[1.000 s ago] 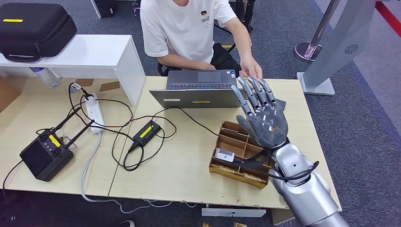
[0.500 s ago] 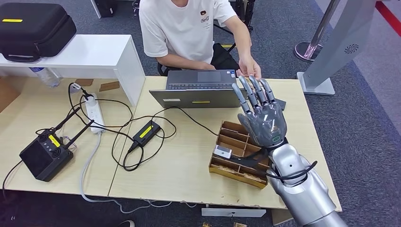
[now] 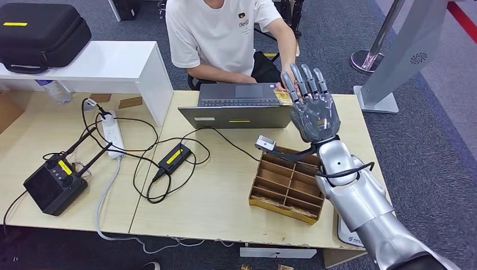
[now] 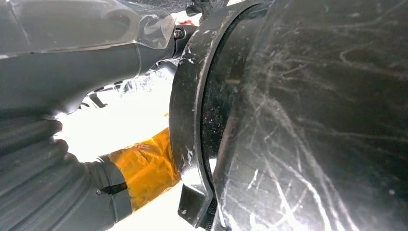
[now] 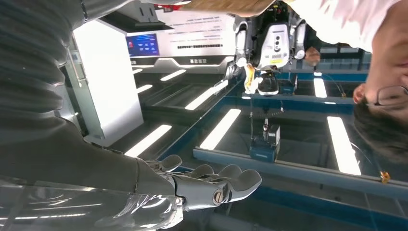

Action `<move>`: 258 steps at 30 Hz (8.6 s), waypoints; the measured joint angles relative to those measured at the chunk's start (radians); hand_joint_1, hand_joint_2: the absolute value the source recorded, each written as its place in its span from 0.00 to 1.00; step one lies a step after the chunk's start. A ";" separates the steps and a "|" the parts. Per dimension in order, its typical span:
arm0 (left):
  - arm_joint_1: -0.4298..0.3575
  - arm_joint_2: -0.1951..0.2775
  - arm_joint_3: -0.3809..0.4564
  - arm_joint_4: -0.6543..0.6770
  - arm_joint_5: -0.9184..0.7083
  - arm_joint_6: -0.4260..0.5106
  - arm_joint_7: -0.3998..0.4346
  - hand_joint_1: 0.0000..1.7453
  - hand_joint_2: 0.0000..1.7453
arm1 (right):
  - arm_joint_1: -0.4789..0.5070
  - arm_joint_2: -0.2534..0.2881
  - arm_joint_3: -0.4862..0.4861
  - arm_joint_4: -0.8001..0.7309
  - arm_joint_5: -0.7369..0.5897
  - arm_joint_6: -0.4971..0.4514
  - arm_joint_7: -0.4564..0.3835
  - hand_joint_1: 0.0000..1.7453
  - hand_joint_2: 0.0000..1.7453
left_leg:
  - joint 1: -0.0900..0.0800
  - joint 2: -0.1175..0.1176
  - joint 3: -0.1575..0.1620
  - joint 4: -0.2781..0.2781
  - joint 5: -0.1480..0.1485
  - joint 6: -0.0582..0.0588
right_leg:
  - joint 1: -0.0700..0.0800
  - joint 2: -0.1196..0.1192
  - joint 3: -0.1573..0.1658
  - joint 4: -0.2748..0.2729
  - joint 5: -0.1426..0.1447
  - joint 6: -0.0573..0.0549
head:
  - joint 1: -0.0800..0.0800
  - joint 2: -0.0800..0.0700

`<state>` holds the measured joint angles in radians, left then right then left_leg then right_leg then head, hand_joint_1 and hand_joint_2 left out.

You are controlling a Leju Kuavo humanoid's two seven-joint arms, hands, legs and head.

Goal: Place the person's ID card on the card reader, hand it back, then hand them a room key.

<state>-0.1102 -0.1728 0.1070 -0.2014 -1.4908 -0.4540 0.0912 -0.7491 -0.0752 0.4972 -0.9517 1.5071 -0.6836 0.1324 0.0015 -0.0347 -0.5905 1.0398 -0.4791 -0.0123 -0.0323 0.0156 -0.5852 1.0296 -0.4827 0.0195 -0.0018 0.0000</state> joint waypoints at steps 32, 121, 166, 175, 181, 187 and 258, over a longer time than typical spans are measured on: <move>0.001 0.004 -0.012 0.000 -0.013 -0.006 0.002 0.00 1.00 | -0.034 0.000 0.001 0.088 -0.072 -0.002 -0.015 0.35 1.00 | 0.000 0.000 0.000 0.000 0.000 0.000 | 0.000 0.000 0.000 0.000 0.000 0.000 | 0.000 0.000; 0.041 0.004 0.018 0.000 0.043 0.060 0.001 0.00 1.00 | 0.711 -0.028 -0.828 -0.472 -0.227 -0.018 -0.592 1.00 1.00 | 0.000 -0.002 -0.001 0.000 -0.002 0.002 | 0.000 -0.002 0.000 -0.002 -0.001 0.001 | 0.000 0.000; 0.045 0.005 0.018 0.000 0.097 0.080 0.023 0.00 1.00 | 0.748 0.135 -1.069 -0.231 -0.088 -0.018 -0.646 1.00 1.00 | 0.000 -0.002 -0.001 0.000 -0.002 0.002 | 0.000 -0.002 0.000 -0.002 -0.001 0.001 | 0.000 0.000; 0.045 0.005 0.018 0.000 0.097 0.080 0.023 0.00 1.00 | 0.748 0.138 -1.076 -0.216 -0.088 -0.018 -0.646 1.00 1.00 | 0.000 -0.002 -0.001 0.000 -0.002 0.002 | 0.000 -0.002 0.000 -0.002 -0.002 0.001 | 0.000 0.000; 0.045 0.005 0.018 0.000 0.097 0.080 0.023 0.00 1.00 | 0.749 0.139 -1.076 -0.214 -0.088 -0.018 -0.646 1.00 1.00 | 0.000 -0.002 -0.001 0.000 -0.002 0.002 | 0.000 -0.002 0.000 -0.002 -0.002 0.001 | 0.000 0.000; 0.045 0.005 0.019 0.000 0.097 0.080 0.023 0.00 1.00 | 0.748 0.140 -1.076 -0.213 -0.089 -0.018 -0.647 1.00 1.00 | 0.000 -0.002 -0.001 0.000 -0.002 0.002 | 0.000 -0.002 0.000 -0.002 -0.001 0.001 | 0.000 0.000; 0.003 0.024 -0.160 0.003 -0.024 -0.030 -0.033 0.00 1.00 | -0.183 0.063 0.141 0.128 -0.141 0.046 -0.042 0.00 1.00 | 0.000 -0.005 -0.014 0.001 0.011 0.000 | -0.001 -0.003 -0.014 0.000 0.011 0.003 | -0.001 0.000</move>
<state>-0.1068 -0.1493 -0.0527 -0.1984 -1.5148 -0.4836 0.0583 -0.9318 -0.0121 0.6385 -0.8240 1.3666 -0.6372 0.0908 0.0015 -0.0394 -0.6048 1.0409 -0.4676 -0.0127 -0.0329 0.0129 -0.5988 1.0301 -0.4720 0.0227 -0.0028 0.0000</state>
